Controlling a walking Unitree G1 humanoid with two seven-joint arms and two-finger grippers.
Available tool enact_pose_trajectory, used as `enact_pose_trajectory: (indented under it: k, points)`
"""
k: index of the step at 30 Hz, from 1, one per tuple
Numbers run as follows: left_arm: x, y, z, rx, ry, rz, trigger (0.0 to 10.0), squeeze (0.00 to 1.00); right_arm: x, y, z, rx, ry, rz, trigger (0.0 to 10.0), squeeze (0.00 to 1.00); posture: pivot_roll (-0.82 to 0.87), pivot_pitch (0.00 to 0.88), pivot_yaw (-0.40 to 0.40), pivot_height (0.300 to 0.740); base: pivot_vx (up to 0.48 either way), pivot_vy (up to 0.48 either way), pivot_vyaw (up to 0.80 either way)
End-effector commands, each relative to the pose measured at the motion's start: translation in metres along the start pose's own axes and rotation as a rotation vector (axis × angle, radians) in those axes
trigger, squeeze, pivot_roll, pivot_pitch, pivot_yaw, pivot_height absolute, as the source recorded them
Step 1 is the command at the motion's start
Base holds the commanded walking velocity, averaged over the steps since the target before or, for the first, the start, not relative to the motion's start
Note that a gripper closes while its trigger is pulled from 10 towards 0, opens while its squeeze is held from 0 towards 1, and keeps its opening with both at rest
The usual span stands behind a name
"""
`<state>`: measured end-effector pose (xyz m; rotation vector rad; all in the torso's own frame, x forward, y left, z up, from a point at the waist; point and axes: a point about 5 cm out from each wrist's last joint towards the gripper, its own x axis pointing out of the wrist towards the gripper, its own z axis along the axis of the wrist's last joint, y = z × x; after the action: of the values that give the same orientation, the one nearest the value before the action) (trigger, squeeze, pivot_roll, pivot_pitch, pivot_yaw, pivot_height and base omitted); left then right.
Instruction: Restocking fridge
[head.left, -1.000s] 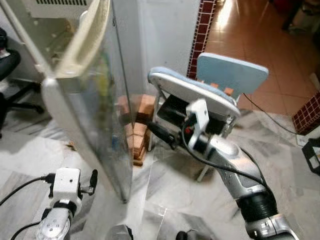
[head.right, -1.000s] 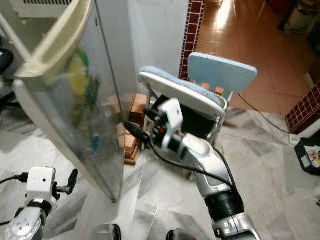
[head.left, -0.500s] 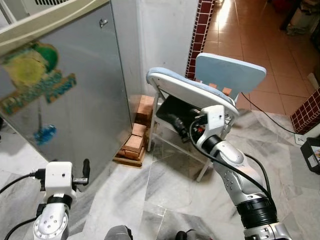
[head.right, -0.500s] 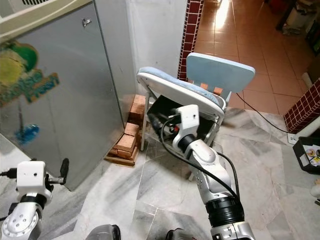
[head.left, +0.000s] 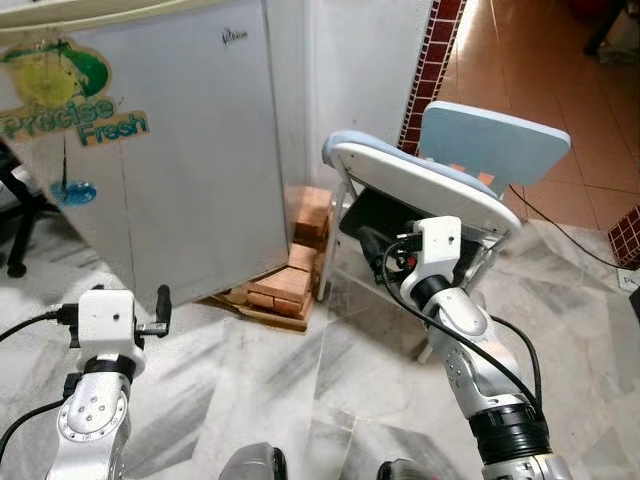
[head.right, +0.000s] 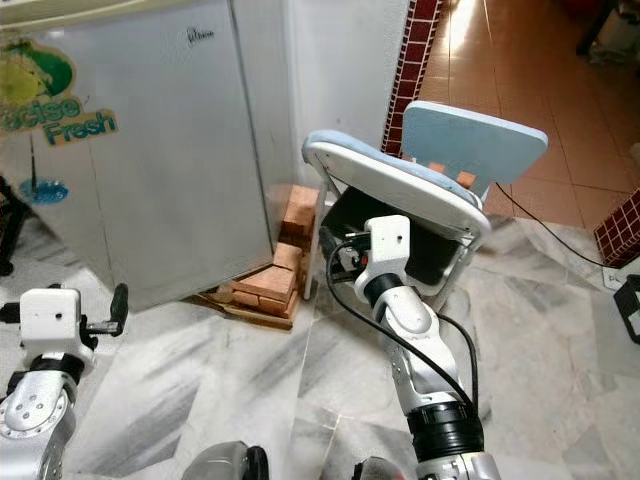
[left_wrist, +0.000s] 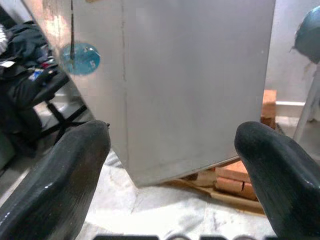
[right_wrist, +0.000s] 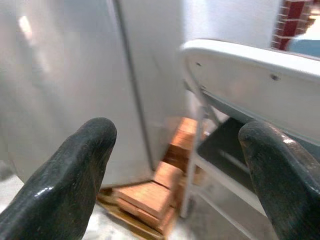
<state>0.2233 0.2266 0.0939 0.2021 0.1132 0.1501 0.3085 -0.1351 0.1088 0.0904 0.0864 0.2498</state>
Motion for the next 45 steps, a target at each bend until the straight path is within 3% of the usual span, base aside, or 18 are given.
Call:
enact_pose_trajectory:
  k: [1, 7, 13, 19, 23, 28, 45]
  points:
    - [-0.002, 0.0, -0.006, 0.003, 0.029, -0.007, 10.0, 0.0, -0.001, -0.001, -0.001, -0.006, -0.005, -0.012, 10.0, 0.0, 0.03, 0.128, 0.026, 0.74, 0.0, 0.424, 0.0]
    - [-0.003, -0.001, -0.007, 0.0, 0.037, -0.014, 10.0, 0.0, -0.008, -0.007, -0.008, -0.05, 0.005, -0.065, 10.0, 0.0, 0.04, 0.127, 0.023, 0.74, 0.0, 0.426, 0.0]
    - [-0.004, -0.003, -0.01, -0.011, 0.046, -0.017, 10.0, 0.0, -0.018, -0.013, -0.018, -0.028, 0.015, -0.112, 10.0, 0.0, 0.02, 0.106, 0.024, 0.74, 0.0, 0.475, 0.0]
    - [-0.004, -0.008, -0.013, -0.021, 0.047, -0.03, 10.0, 0.0, -0.021, -0.023, -0.016, -0.053, -0.004, -0.189, 10.0, 0.0, 0.01, 0.087, 0.028, 0.74, 0.0, 0.48, 0.0]
    - [0.005, -0.007, -0.004, -0.008, -0.033, -0.018, 10.0, 0.0, -0.024, -0.035, -0.01, -0.068, -0.065, -0.282, 10.0, 0.0, 0.0, 0.086, 0.022, 0.74, 0.0, 0.48, 0.0]
    - [0.013, -0.003, 0.005, -0.022, -0.076, 0.01, 10.0, 0.0, -0.023, -0.039, -0.008, -0.085, -0.081, -0.292, 10.0, 0.0, -0.01, 0.083, 0.023, 0.74, 0.0, 0.48, 0.0]
    - [0.01, -0.009, -0.001, -0.071, -0.072, -0.013, 10.0, 0.0, -0.018, -0.037, -0.011, -0.075, -0.078, -0.275, 10.0, 0.0, -0.01, 0.083, 0.021, 0.74, 0.0, 0.48, -0.78]
